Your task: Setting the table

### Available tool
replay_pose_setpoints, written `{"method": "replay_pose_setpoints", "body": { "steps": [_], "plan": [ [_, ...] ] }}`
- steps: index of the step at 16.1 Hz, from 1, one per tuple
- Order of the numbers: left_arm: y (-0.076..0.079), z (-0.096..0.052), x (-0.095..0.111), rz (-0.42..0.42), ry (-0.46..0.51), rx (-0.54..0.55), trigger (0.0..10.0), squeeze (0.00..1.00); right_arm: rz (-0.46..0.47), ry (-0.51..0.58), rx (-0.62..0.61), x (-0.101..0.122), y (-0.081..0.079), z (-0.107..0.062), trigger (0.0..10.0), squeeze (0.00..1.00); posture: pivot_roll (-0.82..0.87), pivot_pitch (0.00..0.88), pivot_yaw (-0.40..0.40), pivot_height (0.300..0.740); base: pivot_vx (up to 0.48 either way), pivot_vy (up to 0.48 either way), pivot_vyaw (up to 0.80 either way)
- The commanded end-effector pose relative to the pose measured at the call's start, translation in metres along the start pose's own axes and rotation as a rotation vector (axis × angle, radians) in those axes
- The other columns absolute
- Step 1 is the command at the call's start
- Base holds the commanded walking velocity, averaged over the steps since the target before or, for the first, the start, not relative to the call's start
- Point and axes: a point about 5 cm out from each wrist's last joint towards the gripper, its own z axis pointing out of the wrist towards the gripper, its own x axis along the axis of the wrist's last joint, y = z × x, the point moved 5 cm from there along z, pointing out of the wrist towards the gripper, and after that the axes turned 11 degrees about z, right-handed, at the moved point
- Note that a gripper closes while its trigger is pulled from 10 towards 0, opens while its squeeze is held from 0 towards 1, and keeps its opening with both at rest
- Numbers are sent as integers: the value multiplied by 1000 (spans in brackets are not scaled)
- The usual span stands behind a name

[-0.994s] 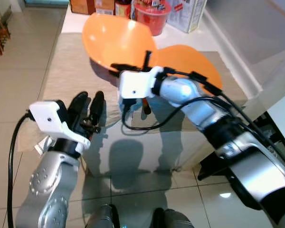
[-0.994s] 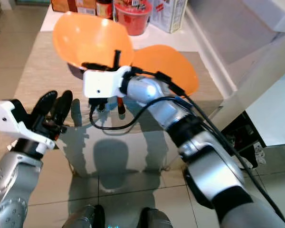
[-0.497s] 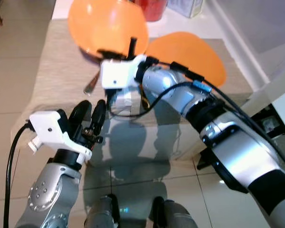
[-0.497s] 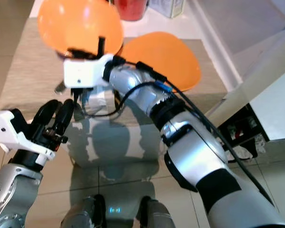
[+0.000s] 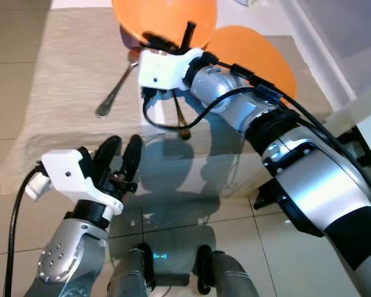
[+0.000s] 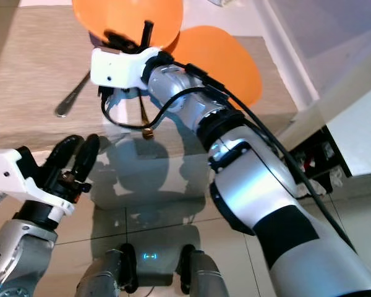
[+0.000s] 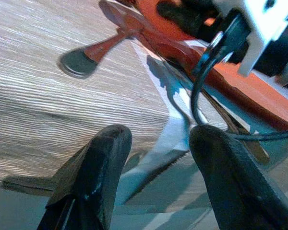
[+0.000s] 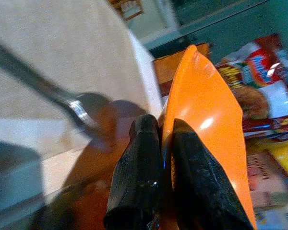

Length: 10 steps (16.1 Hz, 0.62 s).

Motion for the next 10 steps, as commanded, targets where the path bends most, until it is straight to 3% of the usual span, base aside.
{"method": "replay_pose_setpoints", "body": {
  "steps": [1,2,3,4,5,9,10],
  "plan": [
    [4,-4,2,-2,-3,-1,10000,0,2,5,39,9,2,5,10000,0,50,308,-99,740,0,0,0],
    [3,-4,2,-2,-3,1,10000,0,-1,-12,54,7,0,6,10000,0,50,308,-99,740,0,0,0],
    [3,-4,2,-3,-4,2,10000,0,21,-24,69,6,0,6,10000,247,48,307,-101,740,0,0,0],
    [4,-4,2,-4,-5,3,10000,0,41,-10,63,10,4,7,10000,945,46,305,-101,740,0,0,0],
    [4,-4,2,-5,-4,4,10000,0,48,7,49,13,8,8,10000,1000,44,303,-100,740,0,0,0],
    [5,1,3,-8,10,-1,10000,0,61,162,-130,39,52,4,10000,1000,39,276,-100,740,0,0,0],
    [5,3,3,-6,17,-4,10000,0,118,231,-165,48,63,-1,10000,1000,38,267,-101,740,0,0,0]
  ]
}}
